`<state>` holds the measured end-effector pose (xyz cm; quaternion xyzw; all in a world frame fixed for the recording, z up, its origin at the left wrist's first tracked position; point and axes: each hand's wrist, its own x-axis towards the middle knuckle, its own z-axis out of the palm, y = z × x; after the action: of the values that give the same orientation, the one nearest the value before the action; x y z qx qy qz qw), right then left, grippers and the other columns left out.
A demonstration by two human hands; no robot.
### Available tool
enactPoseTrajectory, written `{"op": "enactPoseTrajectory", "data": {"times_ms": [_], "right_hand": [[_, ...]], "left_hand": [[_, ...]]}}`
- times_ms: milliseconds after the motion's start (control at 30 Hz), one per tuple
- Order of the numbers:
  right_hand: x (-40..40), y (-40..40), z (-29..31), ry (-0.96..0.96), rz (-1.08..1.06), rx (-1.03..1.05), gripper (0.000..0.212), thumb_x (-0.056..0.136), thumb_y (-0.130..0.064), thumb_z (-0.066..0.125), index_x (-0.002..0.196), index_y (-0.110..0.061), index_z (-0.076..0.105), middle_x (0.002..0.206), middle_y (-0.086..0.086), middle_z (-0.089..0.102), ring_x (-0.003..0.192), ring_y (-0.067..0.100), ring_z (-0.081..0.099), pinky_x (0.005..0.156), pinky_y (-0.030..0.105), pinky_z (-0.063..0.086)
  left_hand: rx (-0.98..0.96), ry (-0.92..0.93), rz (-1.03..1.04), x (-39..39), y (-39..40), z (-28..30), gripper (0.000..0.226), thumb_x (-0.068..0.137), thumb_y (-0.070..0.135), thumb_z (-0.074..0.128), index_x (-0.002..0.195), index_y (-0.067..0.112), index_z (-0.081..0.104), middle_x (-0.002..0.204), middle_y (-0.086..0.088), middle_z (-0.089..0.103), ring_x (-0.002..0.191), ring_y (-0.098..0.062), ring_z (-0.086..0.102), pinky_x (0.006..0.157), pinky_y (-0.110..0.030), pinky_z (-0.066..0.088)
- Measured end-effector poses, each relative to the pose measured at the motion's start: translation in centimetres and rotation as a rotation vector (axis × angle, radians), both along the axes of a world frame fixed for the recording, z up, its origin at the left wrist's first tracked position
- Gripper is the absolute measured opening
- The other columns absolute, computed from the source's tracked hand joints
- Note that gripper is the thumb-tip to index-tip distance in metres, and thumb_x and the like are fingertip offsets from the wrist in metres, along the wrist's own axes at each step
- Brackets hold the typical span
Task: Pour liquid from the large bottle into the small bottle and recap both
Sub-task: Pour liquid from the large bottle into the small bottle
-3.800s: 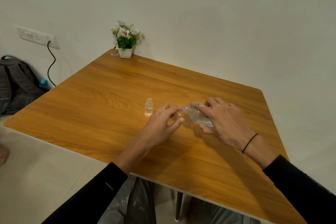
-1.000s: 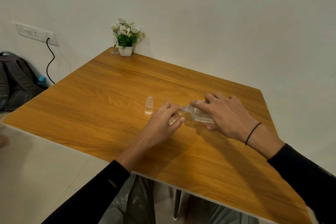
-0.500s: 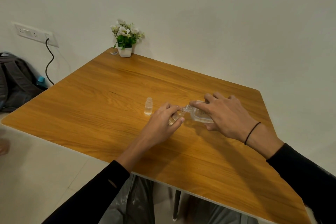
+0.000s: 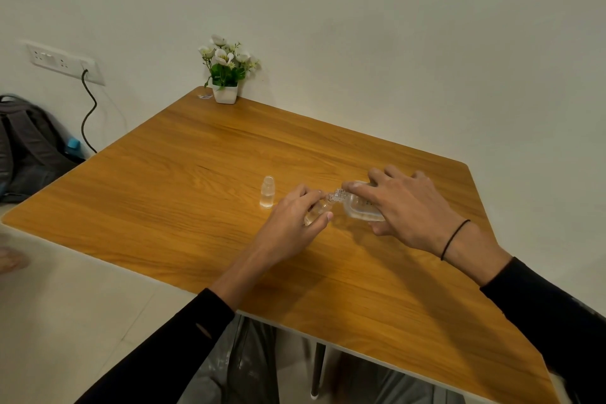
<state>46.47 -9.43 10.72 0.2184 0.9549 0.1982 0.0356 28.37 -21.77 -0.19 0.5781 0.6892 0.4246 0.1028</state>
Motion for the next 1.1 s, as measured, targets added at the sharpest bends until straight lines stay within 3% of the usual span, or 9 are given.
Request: {"op": "enactPoseTrajectory", "data": {"times_ms": [267,700,1100], "right_hand": [[0.0,0.0,-0.2,0.006,-0.002,0.003,0.091,0.082,-0.056,0.080,0.155,-0.047,0.026,0.128,-0.003,0.055,0.110,0.019,0.050,0.076,0.039,0.044],[0.0,0.4,-0.6,0.016,-0.001,0.018,0.094,0.077,-0.054,0.084,0.152,-0.047,0.029,0.127,-0.001,0.058,0.109,0.021,0.053,0.075,0.042,0.048],[0.4,0.5,-1.6,0.075,-0.010,-0.005,0.088,0.083,-0.056,0.078,0.153,-0.047,0.026,0.123,-0.003,0.057,0.106,0.019,0.052,0.073,0.038,0.045]], "left_hand": [[0.001,-0.007,0.003,0.0,-0.1,0.1,0.032,0.103,0.031,0.068,0.132,0.017,0.069,0.107,0.001,0.058,0.098,-0.015,0.058,0.088,-0.033,0.050],[0.005,-0.009,-0.006,0.0,0.0,0.1,0.027,0.104,0.032,0.067,0.127,0.019,0.070,0.105,0.001,0.058,0.097,-0.016,0.059,0.089,-0.040,0.053],[0.030,-0.038,-0.008,0.0,0.1,-0.2,0.026,0.103,0.031,0.068,0.126,0.021,0.071,0.104,0.002,0.060,0.099,-0.014,0.060,0.090,-0.035,0.053]]}}
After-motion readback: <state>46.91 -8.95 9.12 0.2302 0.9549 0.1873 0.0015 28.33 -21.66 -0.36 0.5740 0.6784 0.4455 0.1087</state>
